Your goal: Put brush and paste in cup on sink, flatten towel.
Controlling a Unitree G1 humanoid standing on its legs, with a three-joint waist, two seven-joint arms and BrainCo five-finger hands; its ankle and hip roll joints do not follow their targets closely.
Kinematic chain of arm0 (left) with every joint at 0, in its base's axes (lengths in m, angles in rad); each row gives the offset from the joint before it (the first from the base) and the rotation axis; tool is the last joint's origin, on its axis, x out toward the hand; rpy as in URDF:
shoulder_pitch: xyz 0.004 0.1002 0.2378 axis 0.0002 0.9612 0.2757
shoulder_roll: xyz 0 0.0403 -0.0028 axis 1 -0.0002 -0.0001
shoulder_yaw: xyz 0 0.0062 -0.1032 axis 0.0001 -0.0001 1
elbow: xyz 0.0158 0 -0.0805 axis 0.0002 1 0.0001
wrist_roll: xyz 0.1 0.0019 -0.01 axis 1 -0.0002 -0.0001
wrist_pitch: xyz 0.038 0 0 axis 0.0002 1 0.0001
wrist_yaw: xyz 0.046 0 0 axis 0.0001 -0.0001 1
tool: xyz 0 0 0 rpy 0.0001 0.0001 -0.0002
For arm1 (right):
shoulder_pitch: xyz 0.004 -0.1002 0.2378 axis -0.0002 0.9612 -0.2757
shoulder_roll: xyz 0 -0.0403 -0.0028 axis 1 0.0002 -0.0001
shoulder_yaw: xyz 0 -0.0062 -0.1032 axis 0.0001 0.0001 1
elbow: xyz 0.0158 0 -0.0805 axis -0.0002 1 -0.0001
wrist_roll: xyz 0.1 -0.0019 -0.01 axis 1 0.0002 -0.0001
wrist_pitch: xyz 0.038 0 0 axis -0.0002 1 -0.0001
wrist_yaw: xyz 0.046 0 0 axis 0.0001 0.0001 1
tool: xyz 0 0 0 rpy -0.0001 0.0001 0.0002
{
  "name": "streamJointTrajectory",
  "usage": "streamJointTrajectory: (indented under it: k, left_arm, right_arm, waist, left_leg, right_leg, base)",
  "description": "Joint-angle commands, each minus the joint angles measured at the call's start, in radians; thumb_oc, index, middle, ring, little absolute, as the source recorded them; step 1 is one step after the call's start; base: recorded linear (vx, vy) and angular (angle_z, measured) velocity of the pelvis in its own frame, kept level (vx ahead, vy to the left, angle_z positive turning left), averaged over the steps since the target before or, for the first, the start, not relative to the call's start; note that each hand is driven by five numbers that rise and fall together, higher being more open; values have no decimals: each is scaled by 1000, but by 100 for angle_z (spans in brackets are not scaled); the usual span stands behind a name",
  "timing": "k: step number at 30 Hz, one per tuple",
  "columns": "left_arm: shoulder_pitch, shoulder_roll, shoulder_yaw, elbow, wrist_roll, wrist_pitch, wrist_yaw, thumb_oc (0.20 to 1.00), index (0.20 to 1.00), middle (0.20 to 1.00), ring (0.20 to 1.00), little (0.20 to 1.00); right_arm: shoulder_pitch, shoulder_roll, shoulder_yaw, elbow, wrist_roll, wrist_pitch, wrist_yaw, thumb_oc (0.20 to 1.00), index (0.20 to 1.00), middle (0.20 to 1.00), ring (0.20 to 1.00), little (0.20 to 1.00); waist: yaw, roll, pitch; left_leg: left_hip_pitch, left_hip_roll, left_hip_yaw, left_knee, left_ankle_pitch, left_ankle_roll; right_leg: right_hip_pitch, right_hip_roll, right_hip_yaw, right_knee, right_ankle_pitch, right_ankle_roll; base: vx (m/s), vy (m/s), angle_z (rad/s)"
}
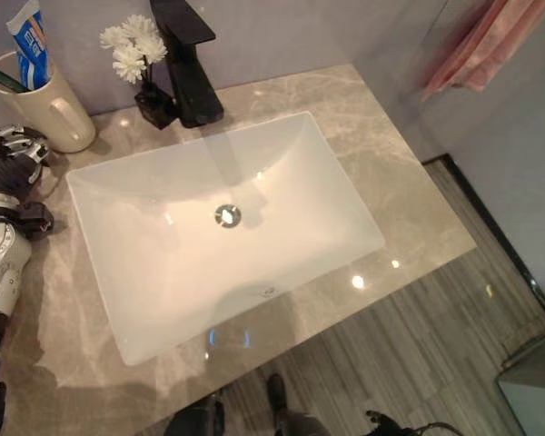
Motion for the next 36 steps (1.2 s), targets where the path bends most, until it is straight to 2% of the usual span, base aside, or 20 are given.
streamJointTrajectory:
  k: [1, 11, 18, 23, 25, 28, 30, 31, 33, 34, 35, 36]
  left_arm:
    - [1, -49, -104, 93, 25, 42, -4, 200, 200, 200, 200, 200]
    - [-13, -95, -119, 131, 78, 62, 0, 200, 200, 200, 200, 200]
    - [19, -149, -78, 138, 101, 65, 24, 200, 200, 200, 200, 200]
    - [75, -217, 3, 89, 138, 47, 97, 200, 200, 200, 200, 200]
    - [147, -229, 75, 22, 171, 38, 126, 200, 200, 200, 200, 200]
    - [210, -234, 123, -19, 178, 33, 136, 200, 200, 200, 200, 200]
    - [291, -239, 188, -69, 185, 26, 143, 200, 200, 200, 200, 200]
    - [410, -254, 290, -135, 176, 1, 159, 200, 200, 200, 200, 200]
    - [459, -266, 331, -172, 167, -17, 163, 200, 200, 200, 200, 200]
    - [516, -294, 365, -243, 130, -54, 150, 200, 200, 200, 200, 200]
    - [523, -297, 369, -248, 130, -52, 149, 200, 200, 200, 200, 200]
    - [657, -326, 377, -432, 87, -94, 50, 200, 200, 200, 200, 200]
  right_arm:
    - [15, -47, 36, -5, 22, 8, 7, 1000, 1000, 1000, 1000, 1000]
    - [20, -41, 32, 31, 11, 14, 10, 1000, 1000, 1000, 1000, 1000]
    - [26, -31, 15, 62, 0, 18, 12, 1000, 1000, 1000, 1000, 1000]
    - [39, -19, -2, 61, -5, 16, 12, 1000, 1000, 1000, 1000, 1000]
    - [50, -14, -14, 63, -15, 13, 12, 1000, 1000, 1000, 1000, 1000]
    - [56, -13, -23, 62, -13, 12, 13, 1000, 1000, 1000, 1000, 1000]
    - [63, -12, -38, 68, -12, 11, 14, 1000, 1000, 1000, 1000, 1000]
    - [75, -13, -69, 74, -11, 8, 15, 1000, 1000, 1000, 1000, 1000]
    - [79, -15, -78, 77, -11, 6, 14, 1000, 1000, 1000, 1000, 1000]
    - [83, -17, -97, 79, -7, -2, 8, 1000, 1000, 1000, 1000, 1000]
    - [84, -19, -94, 79, -7, -2, 8, 1000, 1000, 1000, 1000, 1000]
    - [99, -25, -137, 78, 13, -19, -3, 1000, 1000, 1000, 1000, 1000]
  waist:
    - [-42, 7, -31]
    - [-41, 13, -38]
    - [-32, 20, -65]
    - [-21, 14, -80]
    - [-4, 9, -84]
    - [-1, 8, -86]
    - [10, 8, -86]
    - [29, 10, -91]
    - [32, 14, -92]
    - [42, 17, -94]
    - [39, 19, -94]
    - [52, 35, -96]
  left_leg:
    - [-17, 19, -42, 178, -142, 21]
    - [1, 16, -41, 163, -133, 20]
    - [28, 8, -52, 139, -123, 15]
    - [47, 5, -64, 125, -118, 9]
    - [58, 4, -80, 118, -113, 5]
    - [68, 3, -88, 112, -111, 4]
    - [76, 2, -94, 110, -109, 2]
    - [90, -1, -101, 111, -111, 1]
    - [95, -1, -105, 116, -113, 0]
    - [101, -3, -110, 122, -116, 0]
    - [104, -3, -110, 122, -116, 0]
    - [118, -9, -120, 122, -115, 2]
  right_leg:
    - [-53, -46, -22, 24, 91, 66]
    - [-48, -49, -31, 31, 84, 64]
    - [-25, -55, -52, 27, 79, 61]
    - [-5, -57, -79, 31, 68, 56]
    - [11, -56, -101, 41, 57, 51]
    - [21, -54, -112, 47, 49, 48]
    - [29, -52, -124, 58, 41, 45]
    - [43, -50, -138, 68, 28, 39]
    - [51, -50, -144, 72, 23, 37]
    - [65, -50, -148, 73, 17, 34]
    - [68, -50, -149, 72, 17, 34]
    - [85, -49, -157, 75, 14, 31]
  base:
    - [0, 0, 0]
    - [-1, -2, -1]
    - [1, -2, 1]
    - [5, -18, 4]
    - [-4, -47, 14]
    - [-7, -26, 23]
    - [-7, -22, 18]
    - [-1, -22, 17]
    - [1, -18, 13]
    - [-2, -16, 13]
    - [-18, -15, 26]
    - [-15, -5, 27]
